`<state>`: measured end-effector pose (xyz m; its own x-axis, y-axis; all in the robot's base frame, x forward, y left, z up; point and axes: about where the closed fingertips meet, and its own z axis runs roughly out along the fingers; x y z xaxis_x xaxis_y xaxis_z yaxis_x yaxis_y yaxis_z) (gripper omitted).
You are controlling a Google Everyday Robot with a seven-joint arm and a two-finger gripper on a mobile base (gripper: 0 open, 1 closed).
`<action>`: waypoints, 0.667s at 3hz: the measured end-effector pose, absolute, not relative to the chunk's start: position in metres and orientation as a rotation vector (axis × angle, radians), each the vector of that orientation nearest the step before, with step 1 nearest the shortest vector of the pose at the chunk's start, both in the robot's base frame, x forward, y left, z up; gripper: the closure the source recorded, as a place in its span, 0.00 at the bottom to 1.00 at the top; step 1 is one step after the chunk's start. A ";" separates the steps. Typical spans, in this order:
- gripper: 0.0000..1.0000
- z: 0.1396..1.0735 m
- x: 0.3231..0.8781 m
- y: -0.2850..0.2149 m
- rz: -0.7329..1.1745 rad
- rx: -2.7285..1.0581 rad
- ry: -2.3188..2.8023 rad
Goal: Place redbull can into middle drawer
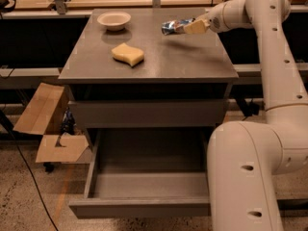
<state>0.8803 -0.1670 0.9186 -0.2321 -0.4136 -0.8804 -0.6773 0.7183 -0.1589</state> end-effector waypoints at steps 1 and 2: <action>1.00 0.933 0.850 -0.183 0.342 -0.840 1.934; 1.00 0.936 0.831 -0.189 0.348 -0.805 1.987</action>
Offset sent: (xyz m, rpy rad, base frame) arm -0.1524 -0.0017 -0.0072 0.0093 0.1670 -0.1020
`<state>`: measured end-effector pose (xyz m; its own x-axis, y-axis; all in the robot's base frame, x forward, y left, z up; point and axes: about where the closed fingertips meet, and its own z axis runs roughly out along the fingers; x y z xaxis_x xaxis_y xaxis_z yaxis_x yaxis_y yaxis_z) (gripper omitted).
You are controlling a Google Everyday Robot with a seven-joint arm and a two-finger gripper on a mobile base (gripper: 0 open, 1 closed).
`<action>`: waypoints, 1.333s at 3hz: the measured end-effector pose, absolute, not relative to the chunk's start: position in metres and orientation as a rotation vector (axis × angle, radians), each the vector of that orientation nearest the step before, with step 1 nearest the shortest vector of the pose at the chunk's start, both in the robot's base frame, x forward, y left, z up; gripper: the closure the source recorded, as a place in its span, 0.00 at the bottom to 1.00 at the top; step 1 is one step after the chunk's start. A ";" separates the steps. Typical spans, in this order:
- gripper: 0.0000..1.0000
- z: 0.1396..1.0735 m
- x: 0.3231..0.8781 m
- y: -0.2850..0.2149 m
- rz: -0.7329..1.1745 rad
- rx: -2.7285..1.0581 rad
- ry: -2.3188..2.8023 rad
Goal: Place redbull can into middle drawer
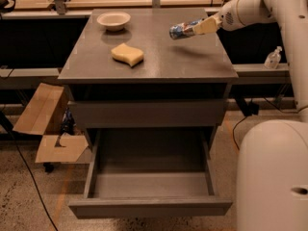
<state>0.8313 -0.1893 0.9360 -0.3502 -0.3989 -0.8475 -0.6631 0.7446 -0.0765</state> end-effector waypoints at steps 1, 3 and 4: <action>1.00 0.912 0.826 -0.176 0.372 -0.833 2.028; 1.00 0.915 0.812 -0.180 0.361 -0.868 2.052; 1.00 0.926 0.795 -0.186 0.362 -0.870 2.050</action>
Offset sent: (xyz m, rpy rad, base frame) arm -0.0100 0.0093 -0.0168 -0.0430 0.0588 0.0461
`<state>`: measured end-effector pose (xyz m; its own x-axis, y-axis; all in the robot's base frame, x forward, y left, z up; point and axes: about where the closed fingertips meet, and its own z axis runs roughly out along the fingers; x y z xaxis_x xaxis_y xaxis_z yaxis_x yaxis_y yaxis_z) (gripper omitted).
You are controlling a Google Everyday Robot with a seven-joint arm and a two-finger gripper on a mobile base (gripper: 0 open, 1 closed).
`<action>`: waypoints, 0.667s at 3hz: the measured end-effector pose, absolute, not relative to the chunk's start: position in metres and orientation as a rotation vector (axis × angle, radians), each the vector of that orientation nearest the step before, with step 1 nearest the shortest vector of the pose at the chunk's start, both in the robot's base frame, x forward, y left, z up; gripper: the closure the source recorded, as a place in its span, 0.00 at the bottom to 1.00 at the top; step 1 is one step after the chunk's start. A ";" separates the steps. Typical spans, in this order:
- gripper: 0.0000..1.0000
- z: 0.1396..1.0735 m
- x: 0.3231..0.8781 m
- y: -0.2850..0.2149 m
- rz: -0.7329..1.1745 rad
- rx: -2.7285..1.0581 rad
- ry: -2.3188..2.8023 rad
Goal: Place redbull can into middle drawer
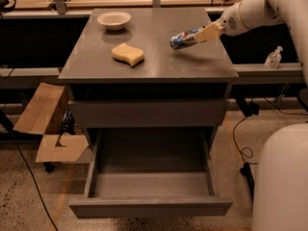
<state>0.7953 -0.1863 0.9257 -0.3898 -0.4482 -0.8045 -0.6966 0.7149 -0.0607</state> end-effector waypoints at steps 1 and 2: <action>1.00 0.938 0.771 -0.191 0.377 -0.875 2.043; 1.00 0.945 0.727 -0.189 0.409 -0.887 2.038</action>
Offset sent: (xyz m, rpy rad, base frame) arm -0.1178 -0.0033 0.0263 0.0397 0.0057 0.0409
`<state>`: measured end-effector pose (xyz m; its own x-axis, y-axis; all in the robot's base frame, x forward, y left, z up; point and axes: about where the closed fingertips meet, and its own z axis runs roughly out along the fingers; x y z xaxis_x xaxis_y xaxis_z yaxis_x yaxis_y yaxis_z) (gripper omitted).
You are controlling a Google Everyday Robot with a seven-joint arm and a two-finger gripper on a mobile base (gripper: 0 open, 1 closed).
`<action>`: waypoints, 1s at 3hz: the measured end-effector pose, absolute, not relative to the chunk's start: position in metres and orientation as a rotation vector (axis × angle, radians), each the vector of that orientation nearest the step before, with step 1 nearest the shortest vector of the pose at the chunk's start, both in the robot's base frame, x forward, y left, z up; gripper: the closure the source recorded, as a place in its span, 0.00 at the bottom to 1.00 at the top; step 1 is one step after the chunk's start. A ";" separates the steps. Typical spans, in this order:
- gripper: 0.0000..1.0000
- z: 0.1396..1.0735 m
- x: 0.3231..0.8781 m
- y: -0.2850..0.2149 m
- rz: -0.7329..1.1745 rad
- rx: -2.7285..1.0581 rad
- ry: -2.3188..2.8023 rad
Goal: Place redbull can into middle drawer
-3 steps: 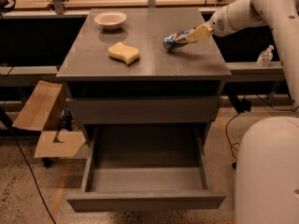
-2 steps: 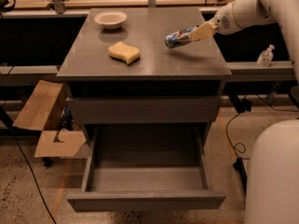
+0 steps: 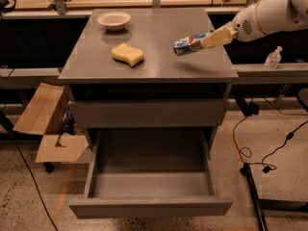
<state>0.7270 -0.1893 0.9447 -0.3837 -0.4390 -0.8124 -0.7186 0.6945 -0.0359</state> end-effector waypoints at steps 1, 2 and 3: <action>1.00 0.945 0.689 -0.187 0.426 -0.887 2.039; 1.00 0.936 0.647 -0.180 0.424 -0.960 2.024; 1.00 0.901 0.611 -0.178 0.437 -1.024 2.059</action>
Offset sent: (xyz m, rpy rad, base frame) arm -0.1343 0.0132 -0.0204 -0.0696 -0.0163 0.1329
